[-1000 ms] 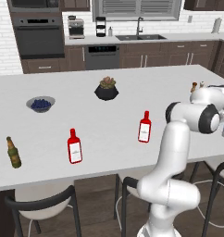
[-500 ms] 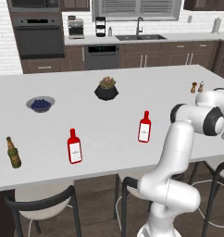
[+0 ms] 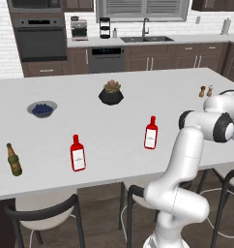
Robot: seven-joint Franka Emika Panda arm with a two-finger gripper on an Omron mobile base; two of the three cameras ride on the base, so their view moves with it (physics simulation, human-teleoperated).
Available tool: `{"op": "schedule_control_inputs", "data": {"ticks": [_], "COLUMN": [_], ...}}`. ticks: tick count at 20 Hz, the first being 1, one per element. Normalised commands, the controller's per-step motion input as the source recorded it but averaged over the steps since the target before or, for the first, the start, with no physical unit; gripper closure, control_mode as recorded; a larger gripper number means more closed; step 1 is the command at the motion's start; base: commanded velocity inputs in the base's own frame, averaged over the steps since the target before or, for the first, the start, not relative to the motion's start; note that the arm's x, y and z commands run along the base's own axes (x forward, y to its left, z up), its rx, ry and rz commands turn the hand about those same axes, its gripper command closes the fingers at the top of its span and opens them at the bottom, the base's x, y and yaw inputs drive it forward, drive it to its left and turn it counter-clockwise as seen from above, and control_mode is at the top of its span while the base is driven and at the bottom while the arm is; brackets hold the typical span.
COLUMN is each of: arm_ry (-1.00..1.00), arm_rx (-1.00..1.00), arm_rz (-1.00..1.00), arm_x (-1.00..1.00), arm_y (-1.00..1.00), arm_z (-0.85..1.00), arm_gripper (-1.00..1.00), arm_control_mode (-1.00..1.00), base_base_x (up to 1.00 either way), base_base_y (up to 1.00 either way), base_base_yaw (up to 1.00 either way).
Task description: Move the plastic bottles in the middle to the plastics group, and the glass bottles in the middle to the glass group.
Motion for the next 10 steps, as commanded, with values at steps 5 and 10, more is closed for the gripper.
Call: {"op": "schedule_control_inputs", "data": {"ticks": [5, 10], "arm_ry": [0.01, 0.05], "arm_rx": [-0.08, 0.00], "arm_rz": [0.00, 0.00], "arm_x": [0.31, -0.12], "arm_y": [0.00, 0.00], "arm_z": [0.00, 0.00], "arm_gripper": [1.00, 1.00], "arm_control_mode": [-1.00, -1.00], "base_base_x": [0.00, 0.00], "base_base_y": [0.00, 0.00], "base_base_yaw": [0.00, 0.00]}}
